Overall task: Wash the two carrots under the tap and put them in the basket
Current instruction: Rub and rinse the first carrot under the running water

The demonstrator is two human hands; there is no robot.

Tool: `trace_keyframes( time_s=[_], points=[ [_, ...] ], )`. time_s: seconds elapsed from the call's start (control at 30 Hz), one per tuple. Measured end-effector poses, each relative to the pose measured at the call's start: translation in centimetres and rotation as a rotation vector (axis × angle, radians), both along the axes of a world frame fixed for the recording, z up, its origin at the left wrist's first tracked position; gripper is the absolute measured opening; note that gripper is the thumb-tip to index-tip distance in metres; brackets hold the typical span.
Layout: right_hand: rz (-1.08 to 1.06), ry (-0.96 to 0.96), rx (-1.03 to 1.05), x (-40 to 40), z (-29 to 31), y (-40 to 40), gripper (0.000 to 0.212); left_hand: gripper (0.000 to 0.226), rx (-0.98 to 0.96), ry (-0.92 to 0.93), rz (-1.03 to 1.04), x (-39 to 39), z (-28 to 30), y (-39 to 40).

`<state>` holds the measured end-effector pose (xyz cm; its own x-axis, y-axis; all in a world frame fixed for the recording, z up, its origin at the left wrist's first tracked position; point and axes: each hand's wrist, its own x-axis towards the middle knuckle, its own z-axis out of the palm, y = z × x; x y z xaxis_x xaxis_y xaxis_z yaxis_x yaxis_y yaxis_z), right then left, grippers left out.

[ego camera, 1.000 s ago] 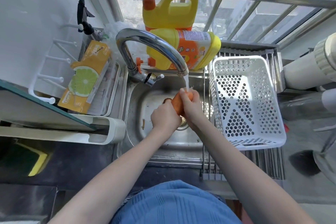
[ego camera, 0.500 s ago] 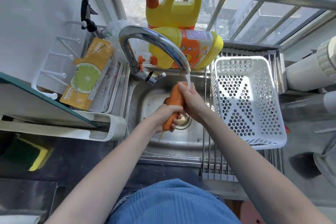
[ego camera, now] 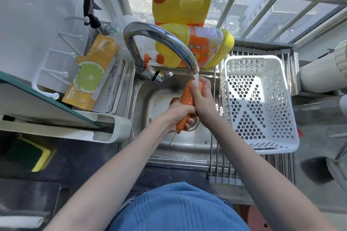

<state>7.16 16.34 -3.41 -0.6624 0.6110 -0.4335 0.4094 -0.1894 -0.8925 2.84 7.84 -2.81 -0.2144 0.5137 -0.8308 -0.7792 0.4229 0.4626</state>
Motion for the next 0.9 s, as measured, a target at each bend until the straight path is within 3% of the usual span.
trace_keyframes(
  time_s=[0.13, 0.23, 0.33, 0.47, 0.57, 0.73, 0.9],
  points=[
    [0.005, -0.160, -0.046, -1.8, -0.6, 0.6, 0.020, 0.014, -0.008, -0.022, 0.038, 0.4, -0.4, -0.4],
    [-0.133, -0.161, -0.116, -2.8, -0.2, 0.9, 0.021, 0.016, -0.017, 0.016, -0.019, 0.0, -0.4, -0.8],
    [-0.014, -0.069, -0.127, -2.2, 0.0, 0.8, 0.019, 0.013, -0.015, 0.017, -0.057, -0.9, -0.7, -1.0],
    [0.350, 0.033, -0.207, -0.1, -0.3, 1.6, 0.074, 0.019, 0.108, -0.218, -0.001, -2.4, -0.3, -1.7],
    [0.369, 0.107, -0.373, -0.2, -0.2, 3.1, 0.086, 0.017, 0.224, -0.391, 0.014, -3.6, 0.6, -1.9],
    [0.032, 0.014, -0.043, -2.2, 0.3, 0.5, 0.042, 0.026, 0.110, -0.203, -0.055, -3.1, 0.8, -0.7],
    [-0.112, -0.076, 0.024, -3.5, 0.0, 0.5, 0.011, 0.023, 0.097, -0.188, -0.018, -2.3, 0.5, -0.4]
  ],
)
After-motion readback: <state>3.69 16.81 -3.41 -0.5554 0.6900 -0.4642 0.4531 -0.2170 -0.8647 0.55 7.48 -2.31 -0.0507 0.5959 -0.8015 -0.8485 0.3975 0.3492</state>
